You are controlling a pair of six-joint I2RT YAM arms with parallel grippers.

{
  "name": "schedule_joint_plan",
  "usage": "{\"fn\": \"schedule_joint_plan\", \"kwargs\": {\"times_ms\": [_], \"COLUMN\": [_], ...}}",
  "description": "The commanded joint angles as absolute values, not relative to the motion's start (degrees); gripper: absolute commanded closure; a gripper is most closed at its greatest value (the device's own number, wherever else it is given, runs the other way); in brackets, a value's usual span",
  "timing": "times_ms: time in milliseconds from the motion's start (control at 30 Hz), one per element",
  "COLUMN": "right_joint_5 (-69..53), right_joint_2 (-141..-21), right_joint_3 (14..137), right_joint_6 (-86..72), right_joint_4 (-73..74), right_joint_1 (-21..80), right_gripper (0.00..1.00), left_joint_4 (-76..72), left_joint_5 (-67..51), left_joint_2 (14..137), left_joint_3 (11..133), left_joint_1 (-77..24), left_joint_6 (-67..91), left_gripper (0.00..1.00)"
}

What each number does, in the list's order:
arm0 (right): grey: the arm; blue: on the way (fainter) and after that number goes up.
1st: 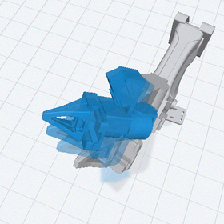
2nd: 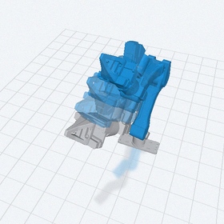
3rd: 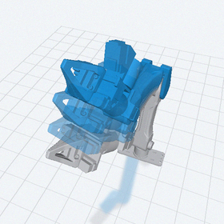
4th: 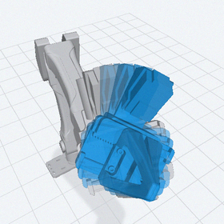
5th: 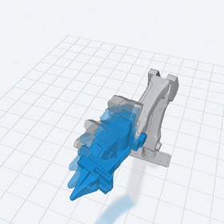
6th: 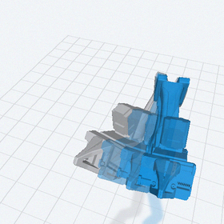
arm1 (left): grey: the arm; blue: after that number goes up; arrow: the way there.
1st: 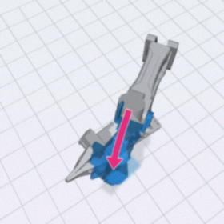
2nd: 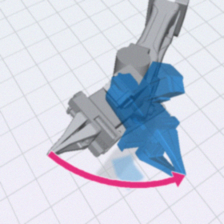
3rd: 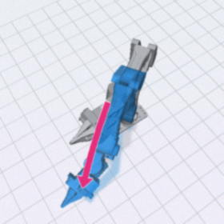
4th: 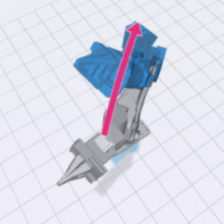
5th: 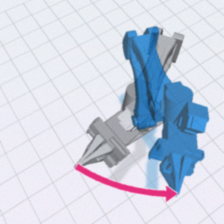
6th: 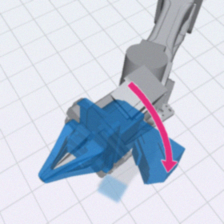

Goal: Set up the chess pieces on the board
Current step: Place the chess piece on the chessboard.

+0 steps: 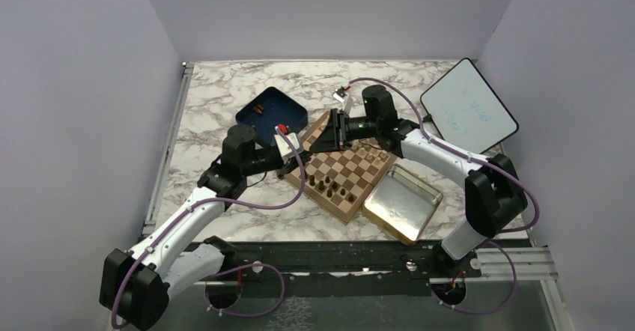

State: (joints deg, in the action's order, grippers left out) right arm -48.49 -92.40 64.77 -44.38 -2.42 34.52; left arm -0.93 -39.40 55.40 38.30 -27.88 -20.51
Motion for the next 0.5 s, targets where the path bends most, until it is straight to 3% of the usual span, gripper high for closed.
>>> {"fn": "schedule_joint_plan", "kwargs": {"times_ms": [0, 267, 467], "right_joint_5": [-50.27, -51.59, -51.77], "right_joint_2": [-94.06, -94.82, -94.66], "right_joint_3": [67.32, 67.10, 65.98], "right_joint_6": [-42.90, -43.52, -43.55], "right_joint_4": [-1.75, -3.10, -3.43], "right_joint_1": [35.37, 35.94, 35.98], "right_gripper": [0.64, 0.65, 0.72], "left_joint_4": [-2.99, -2.75, -2.34], "left_joint_5": [-40.09, -39.99, -38.67], "left_joint_2": [54.53, 54.62, 54.58], "left_joint_3": [37.89, 37.88, 37.75], "left_joint_1": [-28.21, -28.21, -28.21], "left_joint_6": [-21.43, -21.52, -21.53], "left_gripper": [0.83, 0.83, 0.83]}}
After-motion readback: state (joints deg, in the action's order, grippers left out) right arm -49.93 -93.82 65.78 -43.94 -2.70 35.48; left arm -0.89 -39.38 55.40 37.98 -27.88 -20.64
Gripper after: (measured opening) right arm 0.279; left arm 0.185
